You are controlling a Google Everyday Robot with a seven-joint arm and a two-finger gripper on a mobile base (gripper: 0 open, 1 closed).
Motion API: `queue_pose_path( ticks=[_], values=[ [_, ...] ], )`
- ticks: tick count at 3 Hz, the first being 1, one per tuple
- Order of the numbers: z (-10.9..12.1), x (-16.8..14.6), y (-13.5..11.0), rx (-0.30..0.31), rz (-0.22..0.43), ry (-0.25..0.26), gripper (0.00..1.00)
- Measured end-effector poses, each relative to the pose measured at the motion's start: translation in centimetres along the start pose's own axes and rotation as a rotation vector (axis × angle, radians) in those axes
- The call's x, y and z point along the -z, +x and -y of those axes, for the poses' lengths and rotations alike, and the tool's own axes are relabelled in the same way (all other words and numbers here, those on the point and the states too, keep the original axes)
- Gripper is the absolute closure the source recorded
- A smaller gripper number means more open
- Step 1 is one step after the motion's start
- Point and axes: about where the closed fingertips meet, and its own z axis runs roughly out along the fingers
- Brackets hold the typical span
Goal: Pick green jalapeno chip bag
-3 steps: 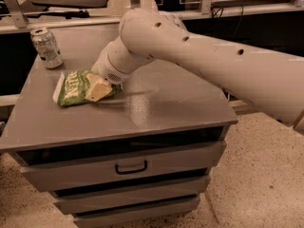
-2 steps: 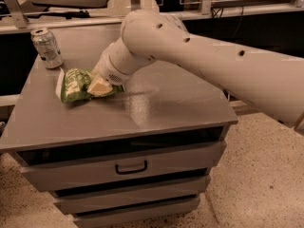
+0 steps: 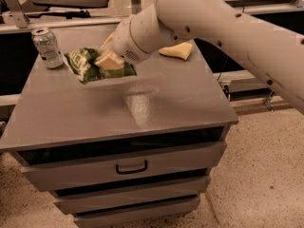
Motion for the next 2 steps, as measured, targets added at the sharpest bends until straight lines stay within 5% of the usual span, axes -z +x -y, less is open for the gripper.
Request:
queue_pose_path(
  ticks=[1,2],
  values=[
    [1.1,4.2,-1.1,-0.021,0.126,-0.010,1.00],
    [1.3,5.5,-1.8,-0.034,0.166,-0.008,1.00]
  ],
)
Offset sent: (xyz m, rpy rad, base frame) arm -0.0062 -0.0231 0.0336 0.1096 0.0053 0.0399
